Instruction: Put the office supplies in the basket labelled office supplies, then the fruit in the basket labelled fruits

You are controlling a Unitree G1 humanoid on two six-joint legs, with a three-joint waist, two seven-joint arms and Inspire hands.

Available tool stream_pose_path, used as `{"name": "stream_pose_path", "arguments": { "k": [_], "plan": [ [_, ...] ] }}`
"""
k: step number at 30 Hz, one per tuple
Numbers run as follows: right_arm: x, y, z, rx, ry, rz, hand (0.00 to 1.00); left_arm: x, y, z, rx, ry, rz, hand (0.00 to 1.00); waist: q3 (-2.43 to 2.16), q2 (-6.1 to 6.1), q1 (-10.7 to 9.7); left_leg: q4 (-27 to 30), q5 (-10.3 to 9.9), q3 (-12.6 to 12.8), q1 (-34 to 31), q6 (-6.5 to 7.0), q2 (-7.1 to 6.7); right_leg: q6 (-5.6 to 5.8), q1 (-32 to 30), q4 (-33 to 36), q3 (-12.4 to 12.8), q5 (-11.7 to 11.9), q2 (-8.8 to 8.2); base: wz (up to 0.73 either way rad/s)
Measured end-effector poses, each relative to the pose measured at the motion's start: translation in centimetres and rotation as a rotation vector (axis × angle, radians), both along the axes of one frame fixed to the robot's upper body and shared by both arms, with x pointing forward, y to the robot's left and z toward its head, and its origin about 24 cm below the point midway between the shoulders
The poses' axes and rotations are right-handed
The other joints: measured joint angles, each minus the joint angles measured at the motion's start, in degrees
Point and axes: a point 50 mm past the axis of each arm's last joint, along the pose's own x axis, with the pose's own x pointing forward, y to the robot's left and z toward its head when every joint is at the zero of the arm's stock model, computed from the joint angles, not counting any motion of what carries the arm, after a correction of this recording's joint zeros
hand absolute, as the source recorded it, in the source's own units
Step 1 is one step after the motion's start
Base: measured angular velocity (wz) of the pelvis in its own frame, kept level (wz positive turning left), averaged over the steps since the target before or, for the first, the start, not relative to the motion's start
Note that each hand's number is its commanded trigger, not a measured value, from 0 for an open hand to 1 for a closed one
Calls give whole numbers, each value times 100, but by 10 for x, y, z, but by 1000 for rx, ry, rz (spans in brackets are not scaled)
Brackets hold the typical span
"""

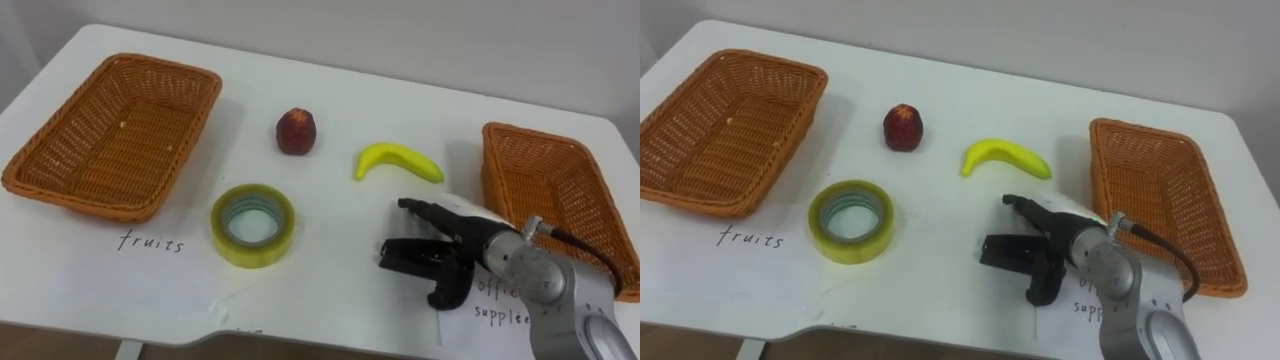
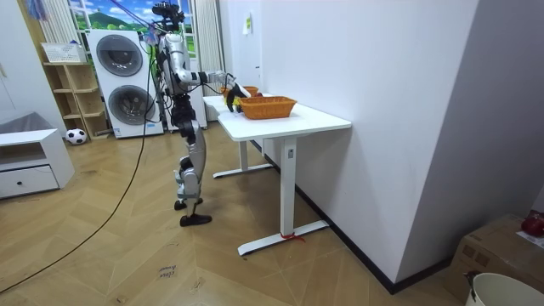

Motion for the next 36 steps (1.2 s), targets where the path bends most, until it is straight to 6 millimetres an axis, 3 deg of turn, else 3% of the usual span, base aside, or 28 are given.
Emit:
{"name": "stream_pose_path", "arguments": {
  "k": [12,36],
  "plan": [
    [3,4,3,-42,-91,-20,100,8,-3,2,-4,-29,-30,0,-11,54,11,-1,0,-22,3,0,-1,0,0,-4,10,0,-1,0],
    [0,8,-5,126,-61,-45,100,10,-4,1,-10,-32,-33,0,-7,16,-34,11,0,-40,13,0,-7,0,5,-6,13,0,2,0]
  ]
}}
